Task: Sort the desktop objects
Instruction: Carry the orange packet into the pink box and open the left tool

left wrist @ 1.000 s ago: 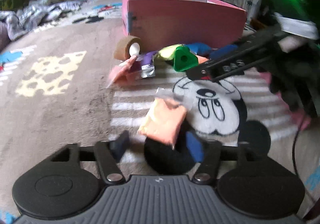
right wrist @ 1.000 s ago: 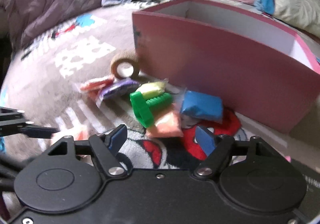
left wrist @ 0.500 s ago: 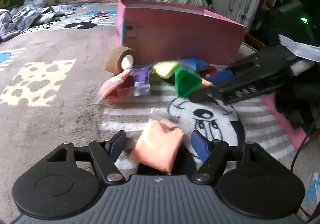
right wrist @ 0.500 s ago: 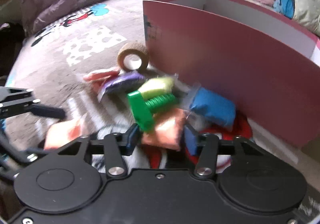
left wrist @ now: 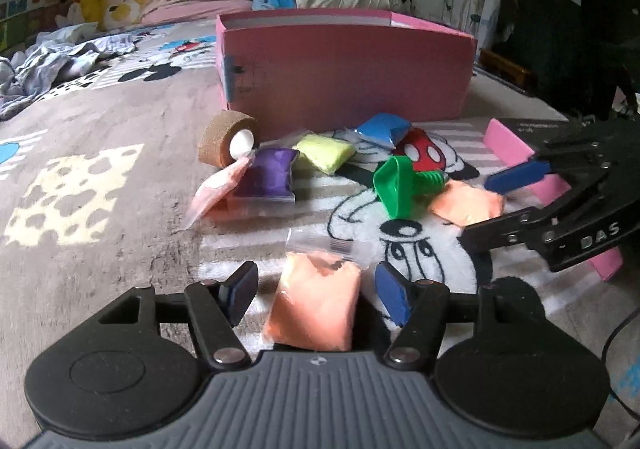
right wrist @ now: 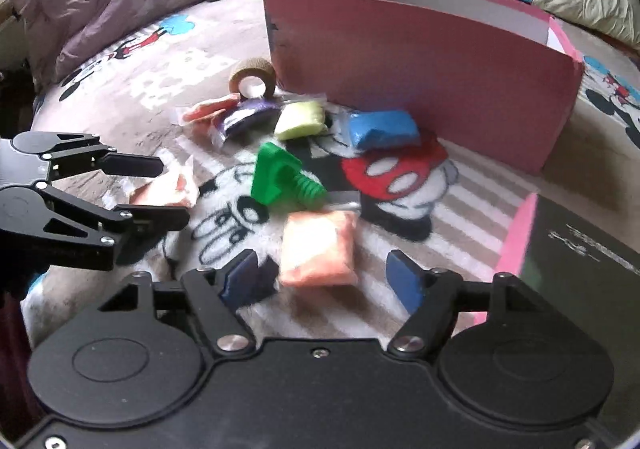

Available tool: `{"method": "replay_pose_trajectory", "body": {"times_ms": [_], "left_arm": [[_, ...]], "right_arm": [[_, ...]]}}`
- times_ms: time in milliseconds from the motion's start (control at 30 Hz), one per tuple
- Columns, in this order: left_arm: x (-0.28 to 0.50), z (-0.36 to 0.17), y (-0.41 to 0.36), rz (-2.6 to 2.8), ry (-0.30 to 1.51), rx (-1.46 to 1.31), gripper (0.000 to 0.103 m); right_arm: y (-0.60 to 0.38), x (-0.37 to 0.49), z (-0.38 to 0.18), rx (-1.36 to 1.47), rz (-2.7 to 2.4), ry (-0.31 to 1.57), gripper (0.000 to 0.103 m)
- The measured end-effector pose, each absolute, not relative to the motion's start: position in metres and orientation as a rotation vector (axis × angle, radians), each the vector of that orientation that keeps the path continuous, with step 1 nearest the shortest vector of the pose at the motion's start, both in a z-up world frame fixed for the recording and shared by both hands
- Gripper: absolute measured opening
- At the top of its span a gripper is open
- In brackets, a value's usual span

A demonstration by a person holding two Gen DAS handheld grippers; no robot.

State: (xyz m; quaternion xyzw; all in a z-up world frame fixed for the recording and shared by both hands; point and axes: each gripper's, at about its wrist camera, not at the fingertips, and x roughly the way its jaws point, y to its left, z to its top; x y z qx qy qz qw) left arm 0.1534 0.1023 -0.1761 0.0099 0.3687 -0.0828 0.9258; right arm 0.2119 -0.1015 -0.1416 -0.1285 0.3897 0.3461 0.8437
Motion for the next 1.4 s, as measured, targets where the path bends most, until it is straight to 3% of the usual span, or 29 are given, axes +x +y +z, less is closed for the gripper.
{"method": "replay_pose_trajectory", "body": {"times_ms": [133,200,233,867,1400], "left_arm": [[0.153,-0.178,0.103,-0.164,0.789,-0.014,0.06],[0.151,-0.176,0.103,-0.143,0.796,-0.021,0.044],[0.15,-0.175,0.102,-0.135,0.796,-0.026,0.043],[0.146,-0.11,0.083,-0.121,0.695,-0.076,0.041],[0.268,-0.052,0.074,-0.097,0.625,-0.096,0.041]], "right_arm": [[-0.085,0.219,-0.154,-0.281,0.719,0.804,0.064],[-0.089,0.222,-0.154,-0.238,0.696,0.804,0.05],[-0.093,0.222,-0.152,-0.228,0.686,0.802,0.04],[-0.139,0.162,-0.153,-0.148,0.649,0.824,0.04],[-0.135,0.154,-0.158,-0.21,0.629,0.791,0.04]]}}
